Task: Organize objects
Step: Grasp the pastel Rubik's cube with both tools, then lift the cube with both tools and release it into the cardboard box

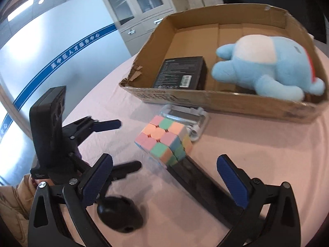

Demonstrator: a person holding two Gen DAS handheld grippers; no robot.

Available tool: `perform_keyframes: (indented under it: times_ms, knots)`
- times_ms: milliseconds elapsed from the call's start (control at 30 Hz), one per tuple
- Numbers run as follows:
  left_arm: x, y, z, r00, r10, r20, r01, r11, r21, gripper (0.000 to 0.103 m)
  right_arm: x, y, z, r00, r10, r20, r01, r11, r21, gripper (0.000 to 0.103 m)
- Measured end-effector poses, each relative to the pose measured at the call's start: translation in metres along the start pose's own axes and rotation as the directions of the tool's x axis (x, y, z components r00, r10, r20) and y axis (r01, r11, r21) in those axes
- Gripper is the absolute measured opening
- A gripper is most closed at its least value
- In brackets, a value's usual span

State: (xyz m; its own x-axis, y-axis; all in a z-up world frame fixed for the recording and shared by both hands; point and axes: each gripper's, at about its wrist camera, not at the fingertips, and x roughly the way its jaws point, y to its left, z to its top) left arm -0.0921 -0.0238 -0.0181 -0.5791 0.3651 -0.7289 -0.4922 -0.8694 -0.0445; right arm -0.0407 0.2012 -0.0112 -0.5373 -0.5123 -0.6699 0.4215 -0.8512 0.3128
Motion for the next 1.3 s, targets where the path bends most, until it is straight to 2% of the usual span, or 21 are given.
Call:
perform_keyframes:
  times_ms: [100, 200, 267, 367, 433, 500, 533, 567, 733, 900, 1033, 1200, 1233, 1267, 1300]
  knots:
    - [0.012, 0.002, 0.003, 0.998, -0.058, -0.014, 0.058, 0.998, 0.024, 0.103, 0.023, 0.006, 0.013, 0.998, -0.017, -0.053, 0.013, 0.998, -0.069, 0.094]
    - [0.018, 0.004, 0.007, 0.992, -0.125, 0.004, 0.125, 0.992, 0.013, 0.103, 0.039, 0.008, 0.022, 0.996, -0.022, -0.091, 0.013, 0.995, -0.101, 0.086]
    - [0.022, 0.006, 0.011, 0.987, -0.162, 0.009, 0.162, 0.987, -0.007, 0.102, 0.05, 0.006, 0.024, 0.992, -0.022, -0.121, 0.009, 0.994, -0.106, 0.075]
    - [0.029, 0.01, 0.015, 0.979, -0.203, 0.002, 0.203, 0.979, -0.024, 0.1, 0.06, 0.003, 0.026, 0.99, 0.013, -0.143, -0.026, 0.996, -0.083, 0.073]
    - [0.029, 0.004, 0.017, 0.977, -0.213, 0.004, 0.213, 0.977, 0.001, 0.096, 0.062, 0.001, 0.028, 0.99, 0.022, -0.143, -0.033, 0.997, -0.072, 0.073]
    - [0.029, 0.0, 0.018, 0.97, -0.242, 0.007, 0.242, 0.97, 0.022, 0.082, 0.061, -0.002, 0.028, 0.989, 0.029, -0.143, -0.037, 0.998, -0.055, 0.072]
    - [0.028, -0.003, 0.018, 0.967, -0.256, 0.007, 0.256, 0.966, 0.026, 0.078, 0.061, -0.003, 0.027, 0.989, 0.032, -0.143, -0.038, 0.998, -0.042, 0.072]
    - [0.028, -0.006, 0.017, 0.966, -0.257, 0.005, 0.257, 0.966, 0.029, 0.074, 0.061, -0.004, 0.028, 0.989, 0.031, -0.144, -0.036, 0.999, -0.033, 0.072]
    - [0.028, -0.01, 0.017, 0.968, -0.25, 0.007, 0.249, 0.968, 0.041, 0.074, 0.058, -0.001, 0.026, 0.991, 0.005, -0.135, -0.008, 1.0, -0.023, 0.072]
    - [0.028, -0.011, 0.018, 0.969, -0.246, 0.013, 0.245, 0.969, 0.037, 0.074, 0.059, -0.007, 0.021, 0.987, 0.03, -0.156, -0.022, 0.998, 0.051, 0.075]
    - [0.028, -0.01, 0.017, 0.967, -0.256, 0.017, 0.256, 0.966, 0.022, 0.074, 0.057, -0.002, 0.018, 0.99, -0.001, -0.141, 0.01, 0.998, 0.062, 0.075]
    - [0.027, -0.01, 0.015, 0.964, -0.264, 0.023, 0.264, 0.964, 0.01, 0.074, 0.05, 0.01, 0.014, 0.992, -0.044, -0.122, 0.048, 0.998, 0.028, 0.07]
    - [0.027, -0.009, 0.014, 0.963, -0.269, 0.025, 0.269, 0.963, 0.005, 0.074, 0.049, 0.01, 0.014, 0.992, -0.046, -0.119, 0.049, 0.998, 0.027, 0.067]
    - [0.026, -0.008, 0.013, 0.963, -0.266, 0.028, 0.267, 0.964, 0.001, 0.073, 0.046, 0.01, 0.014, 0.993, -0.047, -0.11, 0.05, 0.998, 0.031, 0.058]
    - [0.025, -0.007, 0.013, 0.964, -0.263, 0.031, 0.264, 0.965, 0.0, 0.073, 0.042, 0.009, 0.014, 0.994, -0.047, -0.098, 0.051, 0.998, 0.041, 0.053]
